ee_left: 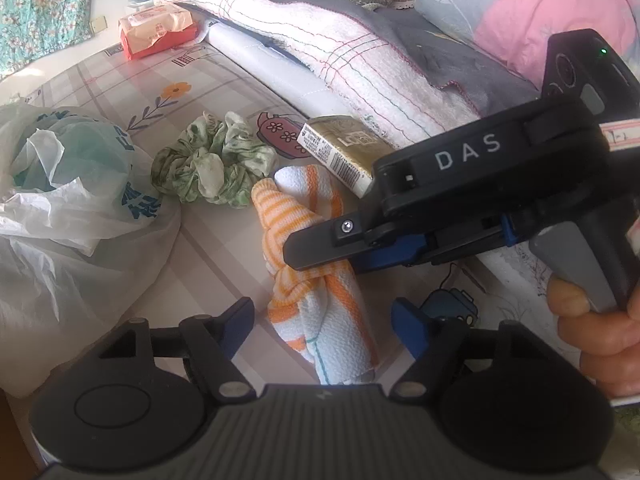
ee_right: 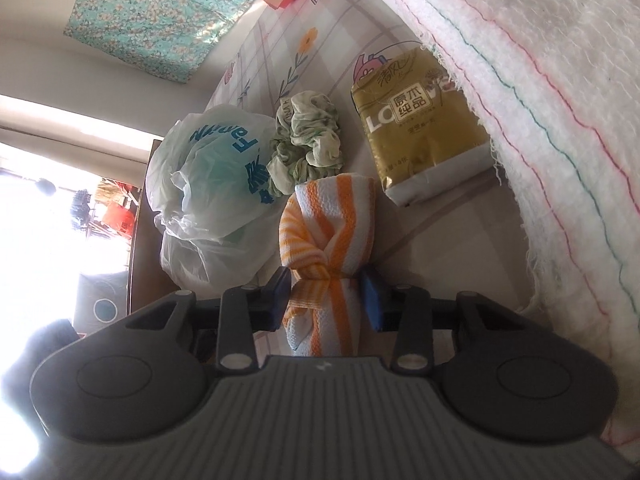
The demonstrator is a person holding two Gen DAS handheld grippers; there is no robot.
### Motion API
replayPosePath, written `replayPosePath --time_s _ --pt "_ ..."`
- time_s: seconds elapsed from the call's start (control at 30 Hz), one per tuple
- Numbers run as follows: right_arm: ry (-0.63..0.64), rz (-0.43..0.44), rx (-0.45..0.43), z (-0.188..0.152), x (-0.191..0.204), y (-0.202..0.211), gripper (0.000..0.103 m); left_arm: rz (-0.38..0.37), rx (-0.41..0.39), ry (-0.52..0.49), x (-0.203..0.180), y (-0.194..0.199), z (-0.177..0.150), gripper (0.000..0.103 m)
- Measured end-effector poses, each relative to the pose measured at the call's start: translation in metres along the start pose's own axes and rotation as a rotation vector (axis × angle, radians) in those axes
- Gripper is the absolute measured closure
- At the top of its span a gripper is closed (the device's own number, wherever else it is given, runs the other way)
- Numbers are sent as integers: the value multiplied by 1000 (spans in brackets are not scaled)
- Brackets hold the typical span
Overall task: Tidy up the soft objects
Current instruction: 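Grasp the orange-striped towel with the right gripper while the left gripper grasps it too, then carry the striped towel with both grippers into the box and release it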
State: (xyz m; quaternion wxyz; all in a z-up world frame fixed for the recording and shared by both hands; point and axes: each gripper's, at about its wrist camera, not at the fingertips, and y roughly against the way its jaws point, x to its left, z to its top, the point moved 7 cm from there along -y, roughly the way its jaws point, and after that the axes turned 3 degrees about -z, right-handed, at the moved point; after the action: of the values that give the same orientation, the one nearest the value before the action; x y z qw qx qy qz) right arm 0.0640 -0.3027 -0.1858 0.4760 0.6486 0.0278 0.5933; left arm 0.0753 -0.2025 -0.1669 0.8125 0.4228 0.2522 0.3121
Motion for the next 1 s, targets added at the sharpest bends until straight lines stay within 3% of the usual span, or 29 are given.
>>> replayPosePath --time_s 0.1,0.33,0.63,1.0 --pt "0 7 0 -1 -1 0 67 7 -3 -13 0 -2 1 34" --pt "-4 27 12 -3 0 -2 68 32 -15 -20 2 -2 4 53" --pt "32 32 -20 -10 20 13 68 31 -81 -32 0 24 5 53" --pt "191 50 -61 -27 93 34 67 81 -228 12 17 97 -6 53"
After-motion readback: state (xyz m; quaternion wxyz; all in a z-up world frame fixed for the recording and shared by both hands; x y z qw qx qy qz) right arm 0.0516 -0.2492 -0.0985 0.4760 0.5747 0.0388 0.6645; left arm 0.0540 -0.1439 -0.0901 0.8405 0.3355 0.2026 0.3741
